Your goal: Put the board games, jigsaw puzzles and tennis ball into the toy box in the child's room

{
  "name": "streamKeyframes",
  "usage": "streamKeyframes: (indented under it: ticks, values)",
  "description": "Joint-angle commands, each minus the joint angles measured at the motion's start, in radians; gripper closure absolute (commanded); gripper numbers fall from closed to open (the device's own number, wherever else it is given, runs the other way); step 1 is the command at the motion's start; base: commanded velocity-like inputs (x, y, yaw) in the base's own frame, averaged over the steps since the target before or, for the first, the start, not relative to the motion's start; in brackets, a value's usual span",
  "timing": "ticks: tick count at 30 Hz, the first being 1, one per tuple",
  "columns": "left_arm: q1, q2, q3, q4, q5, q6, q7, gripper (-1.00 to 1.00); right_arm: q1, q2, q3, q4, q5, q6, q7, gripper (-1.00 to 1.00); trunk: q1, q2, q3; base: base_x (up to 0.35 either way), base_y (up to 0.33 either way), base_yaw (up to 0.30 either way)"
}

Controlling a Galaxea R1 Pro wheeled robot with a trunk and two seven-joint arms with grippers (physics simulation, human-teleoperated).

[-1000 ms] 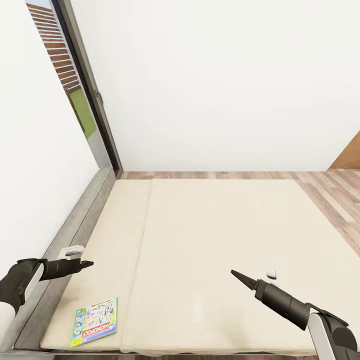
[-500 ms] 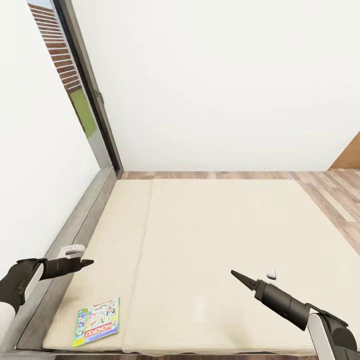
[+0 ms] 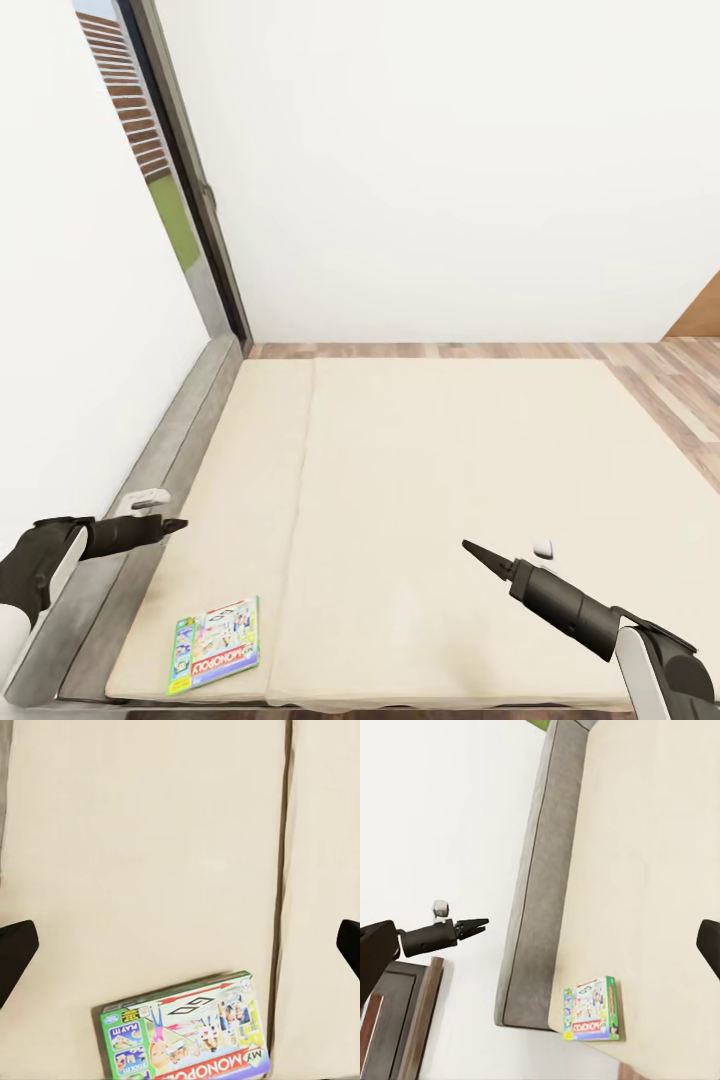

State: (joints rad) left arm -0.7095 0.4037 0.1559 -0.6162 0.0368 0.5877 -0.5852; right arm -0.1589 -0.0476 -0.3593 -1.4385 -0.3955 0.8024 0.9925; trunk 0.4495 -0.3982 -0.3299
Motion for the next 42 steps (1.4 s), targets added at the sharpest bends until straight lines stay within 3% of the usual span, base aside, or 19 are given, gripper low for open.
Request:
streamKeyframes:
  ticks: [1, 42]
  values:
    - [-0.001, 0.000, 0.003, 0.000, 0.004, 0.008, -0.002, -1.00, -0.001, 0.000, -0.001, 0.000, -0.002, 0.005, 0.002, -1.00, 0.001, -0.002, -0.002, 0.000, 0.087, 0.000]
    - [0.000, -0.007, 0.002, 0.000, 0.002, 0.008, -0.001, -1.00, -0.001, 0.009, 0.000, 0.004, 0.009, 0.004, 0.000, -1.00, 0.001, -0.002, -0.017, 0.000, 0.024, 0.000]
